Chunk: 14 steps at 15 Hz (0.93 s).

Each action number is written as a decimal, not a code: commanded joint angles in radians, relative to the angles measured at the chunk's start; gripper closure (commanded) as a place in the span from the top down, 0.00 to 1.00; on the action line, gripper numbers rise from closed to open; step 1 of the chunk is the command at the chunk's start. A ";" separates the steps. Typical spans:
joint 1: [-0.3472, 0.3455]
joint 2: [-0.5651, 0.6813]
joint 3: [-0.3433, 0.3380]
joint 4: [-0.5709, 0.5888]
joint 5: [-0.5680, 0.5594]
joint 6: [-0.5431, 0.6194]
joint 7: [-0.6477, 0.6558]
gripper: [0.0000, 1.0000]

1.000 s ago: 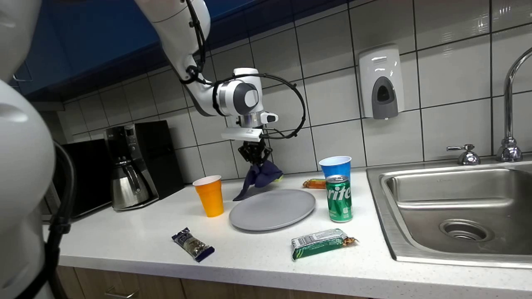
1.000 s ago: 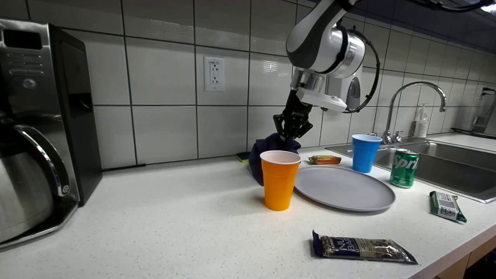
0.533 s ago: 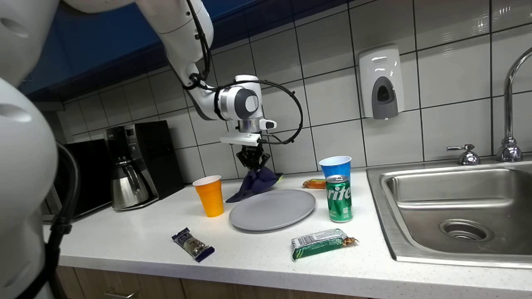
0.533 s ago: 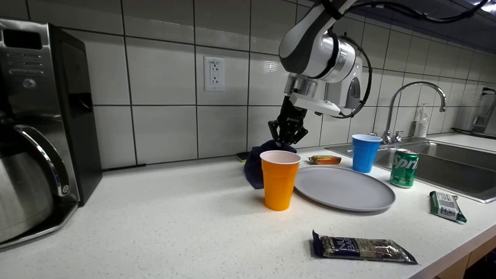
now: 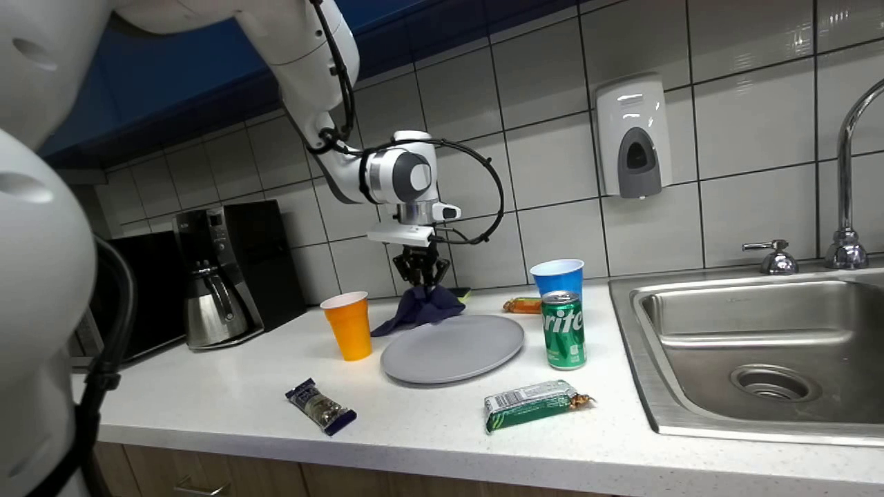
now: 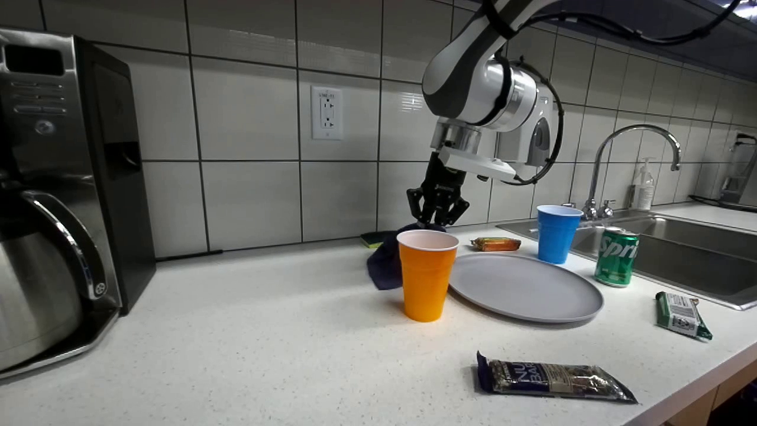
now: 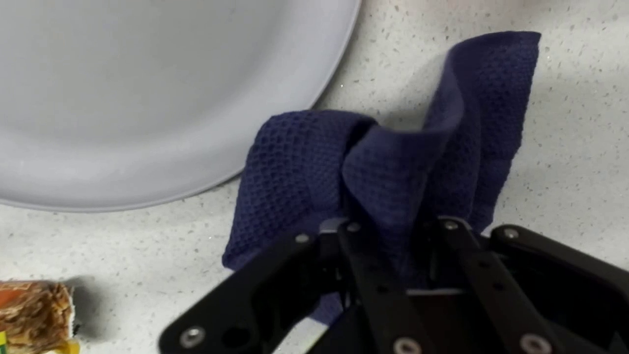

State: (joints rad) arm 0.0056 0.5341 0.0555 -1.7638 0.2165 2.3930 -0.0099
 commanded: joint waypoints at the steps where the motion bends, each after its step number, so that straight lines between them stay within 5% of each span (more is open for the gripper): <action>1: -0.006 0.006 0.006 0.038 -0.001 -0.056 0.017 0.58; 7: -0.007 -0.014 -0.012 0.033 -0.019 -0.075 0.021 0.99; 14: -0.001 -0.033 -0.083 0.015 -0.080 -0.064 0.083 1.00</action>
State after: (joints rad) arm 0.0012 0.5263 0.0008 -1.7444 0.1884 2.3604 0.0128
